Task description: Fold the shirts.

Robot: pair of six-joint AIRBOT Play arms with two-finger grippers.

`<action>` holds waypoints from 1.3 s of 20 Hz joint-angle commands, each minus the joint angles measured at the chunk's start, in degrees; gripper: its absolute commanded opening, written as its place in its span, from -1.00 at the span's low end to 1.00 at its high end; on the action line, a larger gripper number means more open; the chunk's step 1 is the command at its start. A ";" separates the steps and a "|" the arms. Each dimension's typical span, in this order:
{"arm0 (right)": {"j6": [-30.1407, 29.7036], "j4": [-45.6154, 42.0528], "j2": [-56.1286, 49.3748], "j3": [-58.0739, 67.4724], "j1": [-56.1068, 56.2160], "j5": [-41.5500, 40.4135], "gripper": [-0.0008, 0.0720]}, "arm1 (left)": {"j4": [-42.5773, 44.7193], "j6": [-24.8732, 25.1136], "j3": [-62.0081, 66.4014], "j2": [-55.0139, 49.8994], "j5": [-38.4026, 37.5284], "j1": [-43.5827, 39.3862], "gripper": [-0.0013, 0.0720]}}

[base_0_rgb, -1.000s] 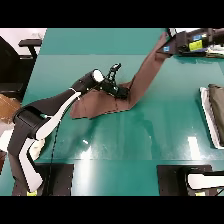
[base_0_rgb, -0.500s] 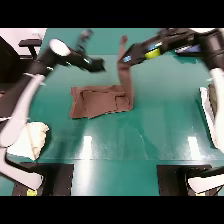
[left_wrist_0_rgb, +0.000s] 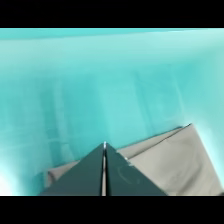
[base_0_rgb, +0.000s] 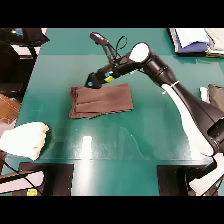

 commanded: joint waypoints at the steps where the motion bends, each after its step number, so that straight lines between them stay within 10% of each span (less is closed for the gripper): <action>1: 3.65 -8.92 1.31 -2.64 -6.14 8.87 0.19 | 0.46 0.00 -0.07 1.22 -3.37 1.22 -0.90; 10: 7.52 -2.69 7.02 -31.65 -28.44 3.37 0.35 | 0.02 0.00 -0.07 1.18 -4.68 1.22 -0.90; 20: 3.21 13.46 -6.99 -27.06 -19.19 -1.51 0.46 | -3.26 0.02 -0.07 0.83 -4.59 0.79 -0.90; 21: 3.19 13.42 -8.22 -25.00 -17.92 -1.57 0.29 | -2.97 0.02 -0.07 0.83 -4.57 -0.07 -0.90; 23: 2.73 13.33 -10.27 -20.83 -15.76 -1.68 -0.77 | -2.71 1.05 -0.07 0.83 -4.31 -2.75 -0.90; 26: 1.86 13.20 -10.32 -16.57 -15.61 -2.32 -0.93 | -2.21 1.77 -0.07 0.83 -3.08 -8.35 -0.90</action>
